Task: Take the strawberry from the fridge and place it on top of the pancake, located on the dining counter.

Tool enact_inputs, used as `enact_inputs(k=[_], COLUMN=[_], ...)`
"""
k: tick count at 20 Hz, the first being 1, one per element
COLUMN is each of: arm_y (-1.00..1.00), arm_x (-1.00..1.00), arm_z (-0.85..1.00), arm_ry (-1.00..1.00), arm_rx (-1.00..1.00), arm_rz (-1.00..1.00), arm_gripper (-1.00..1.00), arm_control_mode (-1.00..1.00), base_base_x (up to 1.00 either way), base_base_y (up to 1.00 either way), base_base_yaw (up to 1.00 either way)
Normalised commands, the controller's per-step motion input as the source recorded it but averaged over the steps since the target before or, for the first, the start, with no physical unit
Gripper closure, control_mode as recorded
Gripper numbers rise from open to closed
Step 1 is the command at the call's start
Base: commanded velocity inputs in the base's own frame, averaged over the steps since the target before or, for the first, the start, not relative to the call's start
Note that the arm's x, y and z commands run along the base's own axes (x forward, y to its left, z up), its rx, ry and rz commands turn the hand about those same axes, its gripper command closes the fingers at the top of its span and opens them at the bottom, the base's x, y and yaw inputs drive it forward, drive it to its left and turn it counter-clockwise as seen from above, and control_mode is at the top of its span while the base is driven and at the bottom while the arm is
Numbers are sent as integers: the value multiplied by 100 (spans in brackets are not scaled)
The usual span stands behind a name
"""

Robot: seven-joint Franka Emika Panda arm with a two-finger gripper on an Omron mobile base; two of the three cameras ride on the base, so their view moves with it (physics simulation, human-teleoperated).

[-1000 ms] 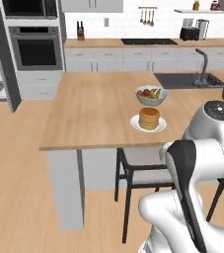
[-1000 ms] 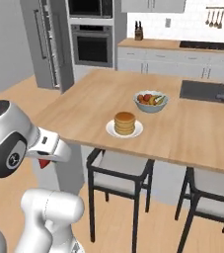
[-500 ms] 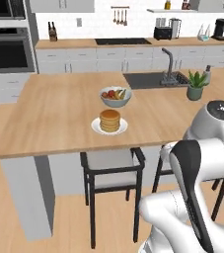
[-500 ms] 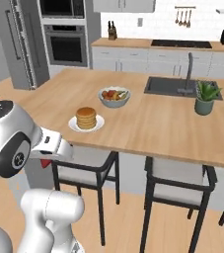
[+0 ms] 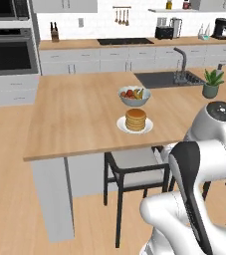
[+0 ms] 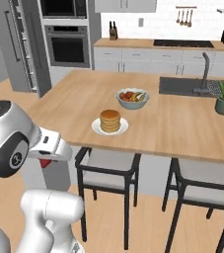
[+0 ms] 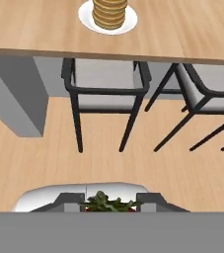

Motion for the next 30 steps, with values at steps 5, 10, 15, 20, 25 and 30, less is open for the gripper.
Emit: enact_inputs(k=[5,10,15,20,25,30], arm_y=[0,0,0,0,0,0], arm_x=[0,0,0,0,0,0], arm_z=[0,0,0,0,0,0], arm_ry=[0,0,0,0,0,0], arm_rx=[0,0,0,0,0,0], arm_rz=[0,0,0,0,0,0], arm_gripper=[100,100,100,100,100,100], arm_control_mode=[100,100,100,100,100,100], base_base_x=[18,50,75,78,23,1], base_base_y=[-2,-26,-4,0,0,0], base_base_yaw=[0,-4,-1,0,0,0])
